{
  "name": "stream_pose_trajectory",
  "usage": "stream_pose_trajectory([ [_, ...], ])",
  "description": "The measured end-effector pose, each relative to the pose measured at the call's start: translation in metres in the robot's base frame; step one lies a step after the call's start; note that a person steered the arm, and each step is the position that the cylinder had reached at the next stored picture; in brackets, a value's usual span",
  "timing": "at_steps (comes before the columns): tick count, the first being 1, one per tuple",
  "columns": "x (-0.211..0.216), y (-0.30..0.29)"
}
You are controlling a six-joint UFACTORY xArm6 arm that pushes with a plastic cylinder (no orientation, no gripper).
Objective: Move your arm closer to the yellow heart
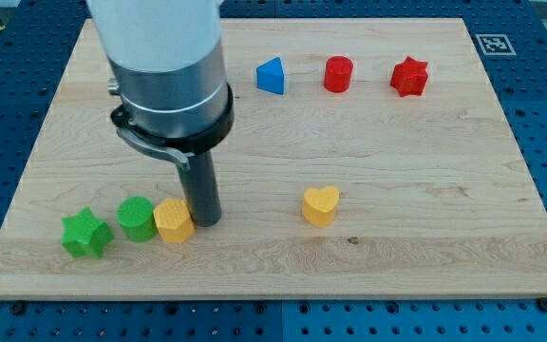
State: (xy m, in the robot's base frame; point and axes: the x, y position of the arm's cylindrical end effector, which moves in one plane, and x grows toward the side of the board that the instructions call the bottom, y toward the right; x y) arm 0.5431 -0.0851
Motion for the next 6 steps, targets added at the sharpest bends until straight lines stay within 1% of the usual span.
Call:
stream_pose_trajectory([
  [1, 0.0, -0.008],
  [2, 0.002, 0.035],
  [3, 0.015, 0.111],
  [4, 0.044, 0.174],
  [5, 0.023, 0.246],
  [6, -0.026, 0.262],
])
